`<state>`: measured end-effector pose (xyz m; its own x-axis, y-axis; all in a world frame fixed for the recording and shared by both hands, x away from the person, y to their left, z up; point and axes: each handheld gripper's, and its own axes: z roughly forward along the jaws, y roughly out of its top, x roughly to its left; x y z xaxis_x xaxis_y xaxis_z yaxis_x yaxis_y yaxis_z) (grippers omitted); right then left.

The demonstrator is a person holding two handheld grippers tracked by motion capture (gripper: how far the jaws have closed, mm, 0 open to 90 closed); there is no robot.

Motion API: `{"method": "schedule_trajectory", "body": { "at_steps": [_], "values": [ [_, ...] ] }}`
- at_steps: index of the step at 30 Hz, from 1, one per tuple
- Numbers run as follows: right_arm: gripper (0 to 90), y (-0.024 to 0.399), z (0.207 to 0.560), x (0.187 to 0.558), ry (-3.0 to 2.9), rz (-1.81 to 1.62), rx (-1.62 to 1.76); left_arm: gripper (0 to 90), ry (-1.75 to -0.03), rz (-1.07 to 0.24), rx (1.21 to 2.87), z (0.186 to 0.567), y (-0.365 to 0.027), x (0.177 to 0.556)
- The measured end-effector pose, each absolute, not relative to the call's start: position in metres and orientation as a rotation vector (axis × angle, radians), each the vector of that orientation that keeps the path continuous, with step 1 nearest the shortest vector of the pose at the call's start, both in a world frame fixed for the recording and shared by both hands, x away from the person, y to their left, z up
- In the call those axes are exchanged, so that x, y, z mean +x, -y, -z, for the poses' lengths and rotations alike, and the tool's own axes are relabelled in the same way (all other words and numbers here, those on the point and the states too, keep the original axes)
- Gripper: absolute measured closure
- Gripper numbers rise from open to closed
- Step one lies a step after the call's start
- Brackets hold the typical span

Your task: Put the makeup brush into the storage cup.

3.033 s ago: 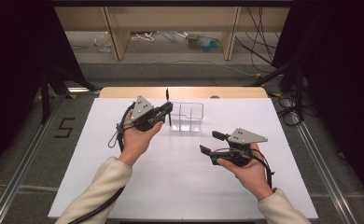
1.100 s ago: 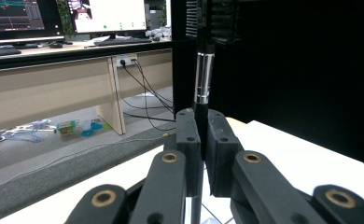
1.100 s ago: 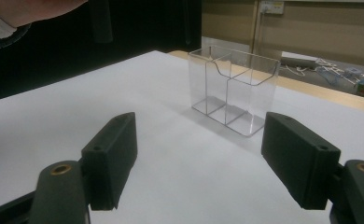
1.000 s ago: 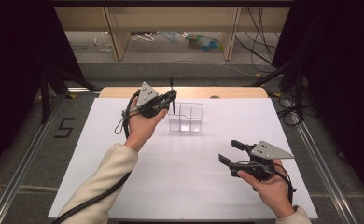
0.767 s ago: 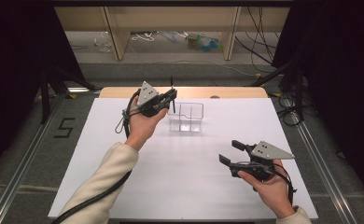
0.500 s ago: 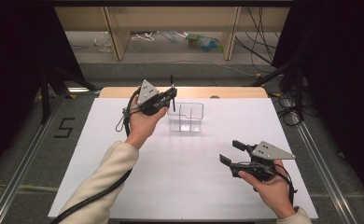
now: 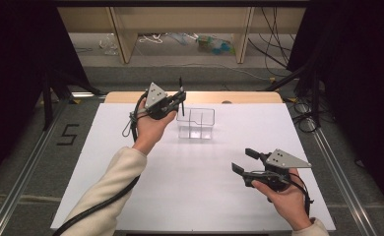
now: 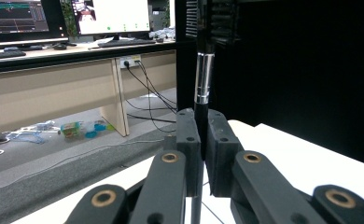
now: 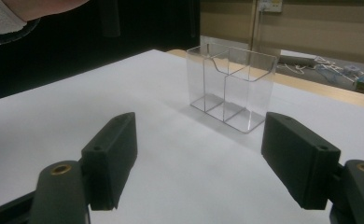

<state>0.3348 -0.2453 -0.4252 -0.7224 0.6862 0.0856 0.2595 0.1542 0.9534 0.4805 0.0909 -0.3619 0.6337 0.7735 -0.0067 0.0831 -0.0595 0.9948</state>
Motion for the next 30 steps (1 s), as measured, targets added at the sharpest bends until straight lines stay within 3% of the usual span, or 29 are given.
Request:
{"method": "schedule_trajectory", "body": {
  "at_steps": [30],
  "values": [
    [28.1, 0.2465, 0.4269, 0.334, -2.07, -1.58, 0.91, 85.2, -0.737, -0.671, 1.549, 0.3627, -0.09, 0.4904]
  ]
}}
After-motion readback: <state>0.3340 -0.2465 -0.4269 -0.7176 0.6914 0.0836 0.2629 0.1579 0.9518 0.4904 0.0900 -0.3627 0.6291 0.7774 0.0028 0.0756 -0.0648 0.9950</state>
